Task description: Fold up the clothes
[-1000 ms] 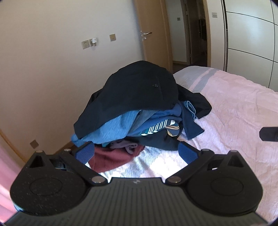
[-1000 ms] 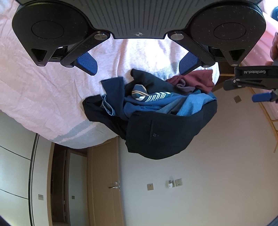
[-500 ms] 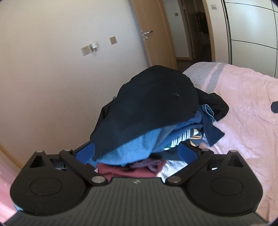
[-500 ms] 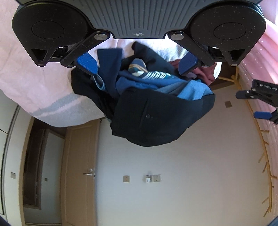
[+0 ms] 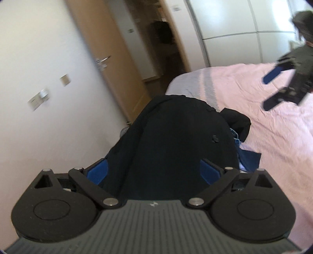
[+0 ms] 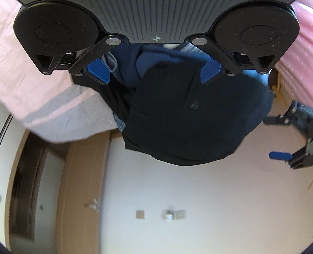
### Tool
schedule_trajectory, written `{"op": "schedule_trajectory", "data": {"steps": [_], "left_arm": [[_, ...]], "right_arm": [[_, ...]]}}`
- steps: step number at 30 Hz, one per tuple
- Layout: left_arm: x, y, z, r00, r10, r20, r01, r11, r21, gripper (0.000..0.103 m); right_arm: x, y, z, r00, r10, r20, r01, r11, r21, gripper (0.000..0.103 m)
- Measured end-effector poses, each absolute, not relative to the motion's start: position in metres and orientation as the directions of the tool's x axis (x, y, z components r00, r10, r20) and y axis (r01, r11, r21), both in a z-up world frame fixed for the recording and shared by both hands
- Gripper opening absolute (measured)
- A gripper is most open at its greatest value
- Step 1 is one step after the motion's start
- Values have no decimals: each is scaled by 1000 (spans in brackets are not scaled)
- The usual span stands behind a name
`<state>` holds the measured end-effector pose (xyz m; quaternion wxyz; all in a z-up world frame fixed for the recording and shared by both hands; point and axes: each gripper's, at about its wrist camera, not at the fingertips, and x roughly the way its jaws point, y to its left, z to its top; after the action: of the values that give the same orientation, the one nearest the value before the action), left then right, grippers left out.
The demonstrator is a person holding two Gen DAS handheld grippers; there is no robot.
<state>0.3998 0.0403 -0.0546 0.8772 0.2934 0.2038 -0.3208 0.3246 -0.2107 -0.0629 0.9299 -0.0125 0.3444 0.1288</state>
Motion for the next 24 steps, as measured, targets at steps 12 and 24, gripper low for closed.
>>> {"op": "schedule_trajectory", "data": {"steps": [12,24], "left_arm": [[320,49,-161,690,-458,-561,712,287,642,94],[353,41,-142,710,-451,-541,704,483,521,20]], "right_arm": [[328,-153,-145,677,257,-690,-437,895,-95,102],[304,-98,-166,776,242,-583,-485,820,-305,102]]}}
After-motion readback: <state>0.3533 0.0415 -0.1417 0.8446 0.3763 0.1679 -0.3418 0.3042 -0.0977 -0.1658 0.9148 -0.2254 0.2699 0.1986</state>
